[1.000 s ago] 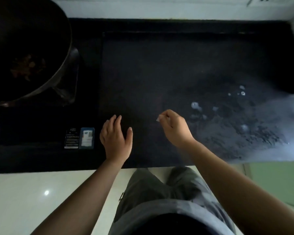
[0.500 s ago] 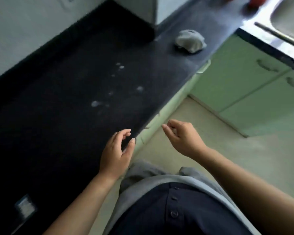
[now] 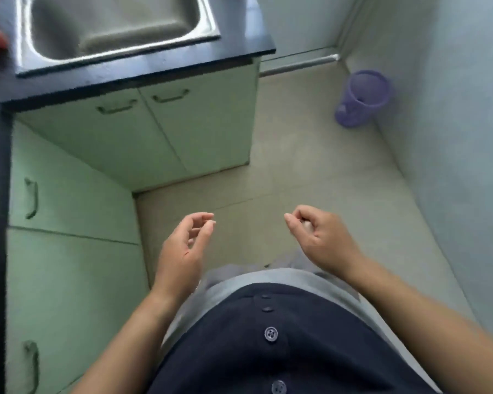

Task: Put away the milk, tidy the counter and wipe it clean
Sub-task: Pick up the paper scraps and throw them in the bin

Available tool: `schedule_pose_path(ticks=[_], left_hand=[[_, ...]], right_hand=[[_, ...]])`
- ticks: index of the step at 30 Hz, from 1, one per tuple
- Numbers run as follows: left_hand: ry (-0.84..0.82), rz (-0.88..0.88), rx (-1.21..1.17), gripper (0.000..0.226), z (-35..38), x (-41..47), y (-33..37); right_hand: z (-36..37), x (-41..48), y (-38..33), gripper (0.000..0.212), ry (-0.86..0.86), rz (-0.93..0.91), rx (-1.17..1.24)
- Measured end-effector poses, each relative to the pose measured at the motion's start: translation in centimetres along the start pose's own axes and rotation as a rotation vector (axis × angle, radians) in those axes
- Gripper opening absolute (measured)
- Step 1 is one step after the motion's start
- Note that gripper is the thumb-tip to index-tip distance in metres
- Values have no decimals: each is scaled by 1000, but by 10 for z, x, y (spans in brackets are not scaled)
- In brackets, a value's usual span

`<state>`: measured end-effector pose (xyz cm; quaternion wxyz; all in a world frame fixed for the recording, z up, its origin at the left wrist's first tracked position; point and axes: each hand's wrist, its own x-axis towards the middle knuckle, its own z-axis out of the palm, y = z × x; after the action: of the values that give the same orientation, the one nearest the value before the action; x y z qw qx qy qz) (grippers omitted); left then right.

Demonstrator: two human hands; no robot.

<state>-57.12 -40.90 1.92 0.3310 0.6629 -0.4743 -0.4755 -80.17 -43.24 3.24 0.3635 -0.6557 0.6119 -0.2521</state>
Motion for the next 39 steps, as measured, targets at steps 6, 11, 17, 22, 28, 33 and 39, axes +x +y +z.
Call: schedule_pose_path(ticks=[6, 11, 17, 22, 28, 33, 39], left_hand=[[-268, 77, 151, 31, 64, 72, 50], [-405, 66, 201, 22, 98, 139, 74], [-536, 195, 288, 22, 143, 258, 146], [-611, 294, 298, 33, 187, 346, 203], [-664, 221, 309, 34, 228, 401, 221], [-687, 181, 350, 24, 278, 449, 246], [-669, 214, 321, 23, 377, 512, 310]], right_hand=[[-53, 5, 52, 37, 243, 271, 95], [-68, 39, 77, 38, 336, 417, 149], [-125, 139, 81, 42, 488, 448, 151], [-175, 210, 94, 40, 623, 481, 178], [-204, 241, 128, 36, 627, 625, 177], [-247, 280, 171, 36, 620, 672, 205], [-342, 348, 232, 35, 639, 643, 176]])
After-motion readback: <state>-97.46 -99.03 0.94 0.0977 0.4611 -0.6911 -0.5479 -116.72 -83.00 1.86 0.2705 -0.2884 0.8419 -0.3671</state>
